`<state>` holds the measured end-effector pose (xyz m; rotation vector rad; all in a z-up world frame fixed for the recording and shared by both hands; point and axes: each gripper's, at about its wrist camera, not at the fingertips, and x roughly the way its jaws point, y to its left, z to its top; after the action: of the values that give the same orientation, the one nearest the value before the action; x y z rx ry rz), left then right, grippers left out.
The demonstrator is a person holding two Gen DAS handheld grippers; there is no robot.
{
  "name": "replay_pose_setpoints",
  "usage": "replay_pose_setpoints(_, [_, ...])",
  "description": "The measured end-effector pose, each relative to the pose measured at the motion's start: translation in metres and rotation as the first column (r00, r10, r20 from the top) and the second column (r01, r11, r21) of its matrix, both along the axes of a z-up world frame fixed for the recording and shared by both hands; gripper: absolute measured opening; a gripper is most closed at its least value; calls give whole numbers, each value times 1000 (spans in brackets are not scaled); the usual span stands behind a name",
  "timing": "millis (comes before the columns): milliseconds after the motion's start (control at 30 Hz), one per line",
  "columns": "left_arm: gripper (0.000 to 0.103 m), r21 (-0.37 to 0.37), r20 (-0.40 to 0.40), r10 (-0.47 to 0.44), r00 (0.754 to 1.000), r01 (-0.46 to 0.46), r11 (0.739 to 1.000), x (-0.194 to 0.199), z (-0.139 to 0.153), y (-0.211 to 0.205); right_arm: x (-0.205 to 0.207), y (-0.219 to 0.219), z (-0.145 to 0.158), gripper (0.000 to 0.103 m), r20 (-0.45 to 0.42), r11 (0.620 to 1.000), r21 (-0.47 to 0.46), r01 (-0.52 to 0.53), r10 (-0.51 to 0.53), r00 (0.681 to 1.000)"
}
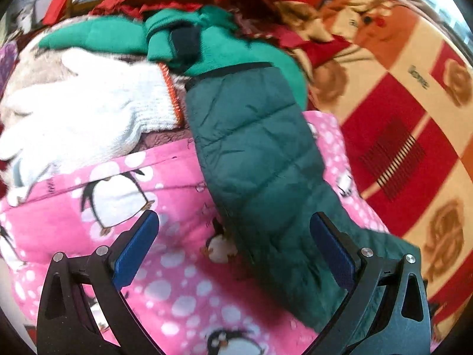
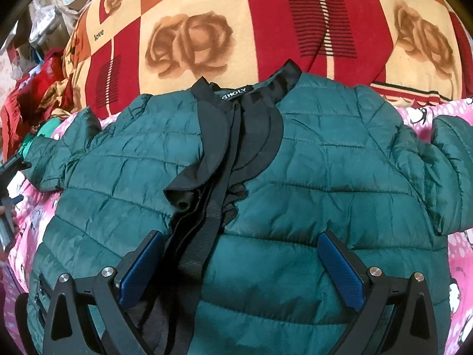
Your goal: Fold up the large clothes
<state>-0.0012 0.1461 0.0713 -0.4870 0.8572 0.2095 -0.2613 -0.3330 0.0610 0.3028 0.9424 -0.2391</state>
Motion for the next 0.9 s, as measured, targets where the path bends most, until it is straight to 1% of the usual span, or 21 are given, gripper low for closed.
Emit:
replay_pose_setpoints(67, [102, -20, -13, 21, 1000, -21, 1000, 8, -11, 2, 1, 0, -2, 103, -7, 1000, -2, -3, 3, 1000])
replay_pose_setpoints(167, [102, -47, -48, 15, 999, -18, 999, 20, -25, 2, 2, -1, -3, 103, -10, 1000, 10, -4, 4, 1000])
replay_pose_setpoints(267, [101, -63, -42, 2, 999, -4, 998, 26, -27, 2, 2, -3, -4, 103, -12, 1000, 20, -5, 5, 1000])
replay_pose_setpoints(333, [89, -76, -40, -7, 999, 4, 997, 30, -27, 3, 2, -2, -5, 103, -13, 1000, 17, -5, 5, 1000])
replay_pose_setpoints(367, [76, -80, -48, -9, 999, 5, 997, 32, -28, 5, 2, -2, -5, 103, -14, 1000, 15, -6, 6, 1000])
replay_pose_setpoints(400, [58, -94, -51, -17, 999, 13, 996, 33, -28, 6, 2, -2, -5, 103, -14, 1000, 14, -6, 6, 1000])
replay_pose_setpoints(433, [46, -114, -48, -32, 998, 26, 993, 35, -29, 6, 2, -2, -5, 103, -13, 1000, 15, -6, 7, 1000])
replay_pose_setpoints(467, [25, -151, -36, -65, 997, 59, 987, 36, -29, 5, 2, -2, -5, 103, -13, 1000, 16, -6, 7, 1000])
replay_pose_setpoints(500, [21, -158, -37, -85, 996, 78, 984, 35, -26, 3, 2, -2, -5, 103, -12, 1000, 19, -6, 6, 1000])
replay_pose_setpoints(567, [14, -127, -21, -116, 993, 112, 986, 32, -15, -3, 1, -2, -5, 103, -10, 1000, 23, -5, 5, 1000])
replay_pose_setpoints(633, [13, -117, 0, -155, 988, 154, 981, 26, -5, -8, 0, -1, -4, 103, -8, 1000, 25, -5, 5, 1000])
replay_pose_setpoints(733, [10, -133, 37, -214, 976, 217, 967, 14, 13, -15, -2, -2, -3, 103, -8, 1000, 23, -3, 4, 1000])
replay_pose_setpoints(800, [10, -148, 70, -263, 962, 270, 951, 5, 27, -20, -4, -2, -1, 103, -3, 1000, 22, 3, -3, 1000])
replay_pose_setpoints(900, [9, -170, 104, -307, 946, 321, 932, -4, 44, -27, -8, -6, 1, 103, 6, 1000, 27, 16, -16, 1000])
